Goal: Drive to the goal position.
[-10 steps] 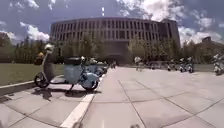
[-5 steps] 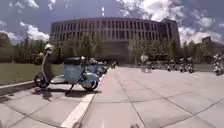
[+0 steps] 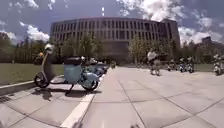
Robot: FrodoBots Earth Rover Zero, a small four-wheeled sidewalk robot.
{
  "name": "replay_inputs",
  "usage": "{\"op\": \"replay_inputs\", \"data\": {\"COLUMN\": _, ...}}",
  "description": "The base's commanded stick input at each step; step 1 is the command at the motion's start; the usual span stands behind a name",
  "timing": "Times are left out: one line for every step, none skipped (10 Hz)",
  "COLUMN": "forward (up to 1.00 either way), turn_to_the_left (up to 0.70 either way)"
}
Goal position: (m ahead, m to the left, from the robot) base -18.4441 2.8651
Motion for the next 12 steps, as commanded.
{"op": "replay_inputs", "data": {"forward": -0.69, "turn_to_the_left": 0.35}}
{"op": "replay_inputs", "data": {"forward": -0.70, "turn_to_the_left": 0.35}}
{"op": "replay_inputs", "data": {"forward": -0.70, "turn_to_the_left": 0.35}}
{"op": "replay_inputs", "data": {"forward": -0.63, "turn_to_the_left": 0.39}}
{"op": "replay_inputs", "data": {"forward": -0.08, "turn_to_the_left": 0.09}}
{"op": "replay_inputs", "data": {"forward": 0.00, "turn_to_the_left": 0.01}}
{"op": "replay_inputs", "data": {"forward": 0.00, "turn_to_the_left": 0.00}}
{"op": "replay_inputs", "data": {"forward": 0.00, "turn_to_the_left": 0.00}}
{"op": "replay_inputs", "data": {"forward": 0.00, "turn_to_the_left": 0.00}}
{"op": "replay_inputs", "data": {"forward": 0.00, "turn_to_the_left": 0.00}}
{"op": "replay_inputs", "data": {"forward": 0.00, "turn_to_the_left": 0.00}}
{"op": "replay_inputs", "data": {"forward": 0.00, "turn_to_the_left": 0.00}}
